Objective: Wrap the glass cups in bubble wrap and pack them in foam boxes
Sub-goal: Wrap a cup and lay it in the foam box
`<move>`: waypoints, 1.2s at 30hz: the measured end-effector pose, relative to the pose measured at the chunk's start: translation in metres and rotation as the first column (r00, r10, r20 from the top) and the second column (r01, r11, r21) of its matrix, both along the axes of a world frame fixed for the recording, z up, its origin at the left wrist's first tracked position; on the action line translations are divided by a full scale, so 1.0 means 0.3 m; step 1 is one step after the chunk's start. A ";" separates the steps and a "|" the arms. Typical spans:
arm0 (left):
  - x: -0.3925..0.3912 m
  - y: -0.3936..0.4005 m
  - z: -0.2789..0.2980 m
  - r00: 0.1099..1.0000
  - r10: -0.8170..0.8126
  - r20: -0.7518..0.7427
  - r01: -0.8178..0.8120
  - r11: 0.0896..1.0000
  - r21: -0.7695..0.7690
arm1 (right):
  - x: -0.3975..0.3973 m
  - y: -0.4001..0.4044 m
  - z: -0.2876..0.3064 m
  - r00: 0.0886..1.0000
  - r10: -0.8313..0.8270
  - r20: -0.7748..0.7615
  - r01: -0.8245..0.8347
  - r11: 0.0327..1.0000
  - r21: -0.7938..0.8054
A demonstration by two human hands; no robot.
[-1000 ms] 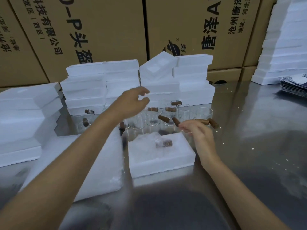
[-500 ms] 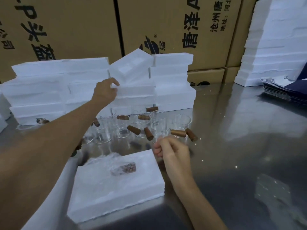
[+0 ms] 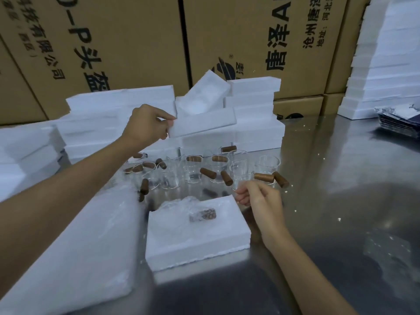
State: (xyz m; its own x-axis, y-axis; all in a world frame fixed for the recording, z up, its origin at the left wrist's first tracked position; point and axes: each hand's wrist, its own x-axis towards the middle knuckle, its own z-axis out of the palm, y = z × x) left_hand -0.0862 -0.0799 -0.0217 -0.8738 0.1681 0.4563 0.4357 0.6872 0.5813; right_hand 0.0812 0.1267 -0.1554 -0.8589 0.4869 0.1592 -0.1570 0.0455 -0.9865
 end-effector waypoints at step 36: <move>0.746 -0.237 -0.238 0.943 -0.223 -0.247 0.088 0.883 -0.461 | 0.112 -0.019 0.042 0.924 0.375 0.082 -0.376 0.927 0.000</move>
